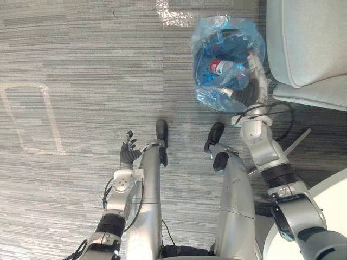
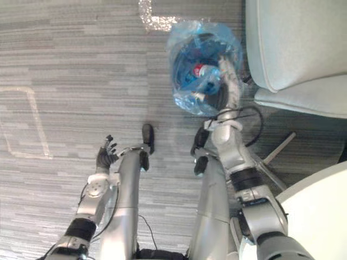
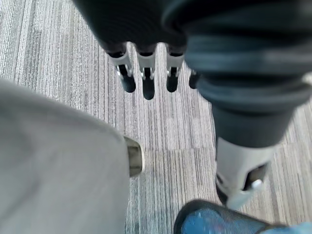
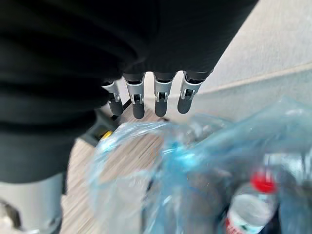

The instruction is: Gather rubbish on tea table into small bin, then transfer packed bag to large trash can.

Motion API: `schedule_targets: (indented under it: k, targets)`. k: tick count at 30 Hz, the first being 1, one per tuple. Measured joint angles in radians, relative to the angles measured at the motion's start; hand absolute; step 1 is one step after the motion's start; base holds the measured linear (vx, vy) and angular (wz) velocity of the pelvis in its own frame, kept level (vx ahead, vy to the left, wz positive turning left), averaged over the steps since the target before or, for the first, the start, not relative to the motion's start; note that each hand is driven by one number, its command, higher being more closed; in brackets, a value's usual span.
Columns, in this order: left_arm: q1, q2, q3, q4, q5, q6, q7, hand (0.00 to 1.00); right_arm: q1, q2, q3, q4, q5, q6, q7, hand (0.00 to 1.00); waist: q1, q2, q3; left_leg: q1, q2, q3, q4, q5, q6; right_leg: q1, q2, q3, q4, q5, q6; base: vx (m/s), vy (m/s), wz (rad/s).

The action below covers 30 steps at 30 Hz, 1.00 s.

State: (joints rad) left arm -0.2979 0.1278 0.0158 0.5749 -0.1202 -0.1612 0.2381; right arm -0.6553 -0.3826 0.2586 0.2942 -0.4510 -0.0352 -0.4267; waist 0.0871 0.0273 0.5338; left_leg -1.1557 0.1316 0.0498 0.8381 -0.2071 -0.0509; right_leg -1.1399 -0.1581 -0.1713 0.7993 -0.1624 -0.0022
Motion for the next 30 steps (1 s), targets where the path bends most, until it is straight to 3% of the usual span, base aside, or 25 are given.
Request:
schedule_targets:
  k: [3,9,16,20,27,30]
  targets:
    - [-0.014,0.008,0.01,0.044,0.0,0.001,0.0,0.0,0.02,0.02,0.065,0.007,-0.063,-0.005,0.028,0.0,-0.016,-0.01,-0.006,0.013,0.007,0.003,0.0,0.001,-0.001,0.01,0.005,0.001,-0.006,0.002,-0.002,-0.08,-0.02,-0.06]
    - [-0.053,0.02,0.016,0.107,0.0,-0.002,0.0,0.0,0.015,0.027,0.125,0.127,-0.177,-0.011,0.076,0.0,-0.015,-0.022,-0.014,0.018,0.019,0.011,-0.008,0.002,-0.003,0.015,0.018,0.004,-0.028,0.019,-0.011,-0.06,-0.01,-0.07]
    - [-0.092,0.027,0.015,0.175,0.0,-0.002,0.005,0.0,-0.029,0.038,0.177,0.272,-0.219,-0.009,0.097,0.0,-0.014,-0.027,-0.021,0.023,0.023,0.028,-0.035,0.008,0.006,0.025,0.022,0.007,-0.074,0.052,-0.004,-0.02,0.009,-0.07]
    - [-0.123,0.025,0.014,0.212,-0.015,-0.002,0.022,0.0,-0.056,0.091,0.123,0.361,-0.251,0.04,0.067,0.0,-0.014,-0.027,-0.021,0.014,0.014,0.029,-0.056,0.016,0.008,0.018,0.02,0.011,-0.094,0.058,0.003,0.0,0.008,0.03]
    - [-0.154,0.005,0.057,0.216,-0.063,-0.007,0.057,0.0,-0.137,0.137,-0.059,0.449,-0.256,0.165,-0.023,0.0,-0.003,-0.027,-0.021,-0.04,0.007,0.018,-0.066,0.029,0.004,-0.038,0.018,0.005,-0.092,0.053,0.001,0.01,0.001,0.03]
    - [-0.157,-0.001,0.071,0.217,-0.079,-0.008,0.061,0.0,-0.148,0.137,-0.08,0.462,-0.257,0.176,-0.027,0.0,-0.005,-0.027,-0.021,-0.049,0.001,0.014,-0.066,0.031,0.001,-0.049,0.014,0.005,-0.081,0.047,-0.001,0.02,0.0,0.07]
